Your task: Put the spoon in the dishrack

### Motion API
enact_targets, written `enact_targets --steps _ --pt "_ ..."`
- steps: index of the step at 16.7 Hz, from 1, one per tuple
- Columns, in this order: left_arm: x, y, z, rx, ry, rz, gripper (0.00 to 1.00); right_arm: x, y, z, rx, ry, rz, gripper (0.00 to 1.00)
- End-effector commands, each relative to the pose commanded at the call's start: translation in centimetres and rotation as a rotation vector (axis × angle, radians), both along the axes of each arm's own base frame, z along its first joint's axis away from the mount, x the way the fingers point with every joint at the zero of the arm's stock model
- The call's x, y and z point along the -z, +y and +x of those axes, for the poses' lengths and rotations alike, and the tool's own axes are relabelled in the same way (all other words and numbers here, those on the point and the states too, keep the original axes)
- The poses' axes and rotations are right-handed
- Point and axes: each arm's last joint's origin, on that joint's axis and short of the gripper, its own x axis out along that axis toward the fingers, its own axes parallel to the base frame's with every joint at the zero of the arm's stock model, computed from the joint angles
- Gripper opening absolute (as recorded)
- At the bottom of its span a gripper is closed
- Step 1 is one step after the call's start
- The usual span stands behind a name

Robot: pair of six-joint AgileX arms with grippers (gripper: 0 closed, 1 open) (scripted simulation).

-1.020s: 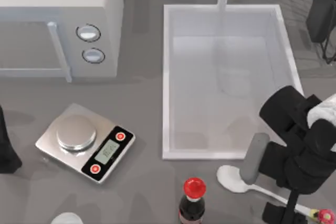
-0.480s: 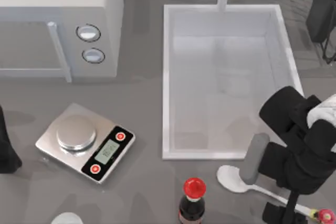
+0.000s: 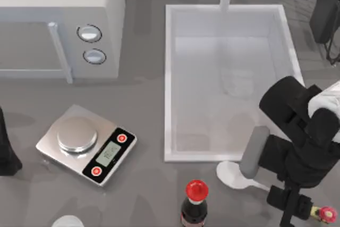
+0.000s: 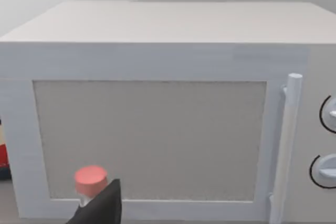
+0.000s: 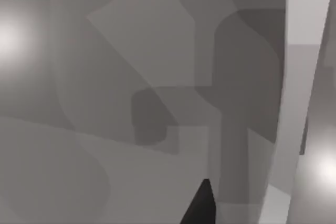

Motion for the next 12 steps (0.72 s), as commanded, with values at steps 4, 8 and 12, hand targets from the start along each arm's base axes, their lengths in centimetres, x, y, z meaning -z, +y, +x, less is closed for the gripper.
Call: enact_targets --steps 4,8,12 --pt "0.0 0.0 0.0 0.0 0.0 0.0 1.0 -5.3 0.8 1.2 0.0 0.005 -0.003 0.0" --pt "0.0 0.0 0.0 0.0 0.0 0.0 1.0 -11.7 0.6 0.8 -0.004 0.045 -0.029 0.0" --pt "0.0 0.0 0.0 0.0 0.0 0.0 1.0 -17.2 -0.3 -0.3 0.003 0.017 -0.011 0.0"
